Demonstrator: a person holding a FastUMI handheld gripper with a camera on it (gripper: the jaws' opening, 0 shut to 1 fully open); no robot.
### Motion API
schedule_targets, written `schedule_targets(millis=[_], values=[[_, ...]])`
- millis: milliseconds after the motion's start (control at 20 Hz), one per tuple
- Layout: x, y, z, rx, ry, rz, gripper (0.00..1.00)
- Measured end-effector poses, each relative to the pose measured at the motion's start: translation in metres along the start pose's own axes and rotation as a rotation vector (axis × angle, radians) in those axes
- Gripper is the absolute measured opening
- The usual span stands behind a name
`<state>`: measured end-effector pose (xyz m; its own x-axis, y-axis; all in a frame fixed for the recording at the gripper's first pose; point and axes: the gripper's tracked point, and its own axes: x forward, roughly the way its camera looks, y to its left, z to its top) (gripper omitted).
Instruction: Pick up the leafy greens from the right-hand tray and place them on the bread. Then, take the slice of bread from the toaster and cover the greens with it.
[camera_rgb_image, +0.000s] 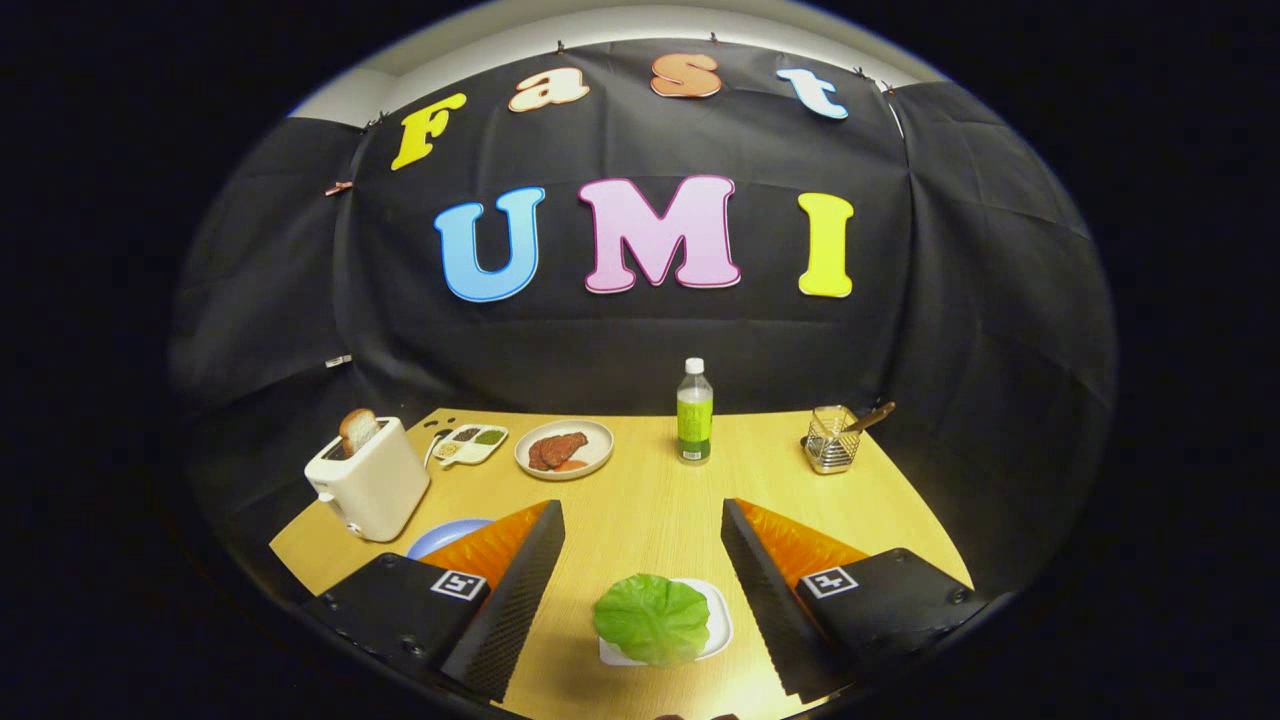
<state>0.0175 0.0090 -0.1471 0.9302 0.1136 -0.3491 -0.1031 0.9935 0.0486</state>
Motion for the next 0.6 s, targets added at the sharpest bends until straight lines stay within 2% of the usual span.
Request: schedule_targets(millis=[600], values=[[0.062,-0.007,-0.129,-0.058,0.293,0.128,0.99]])
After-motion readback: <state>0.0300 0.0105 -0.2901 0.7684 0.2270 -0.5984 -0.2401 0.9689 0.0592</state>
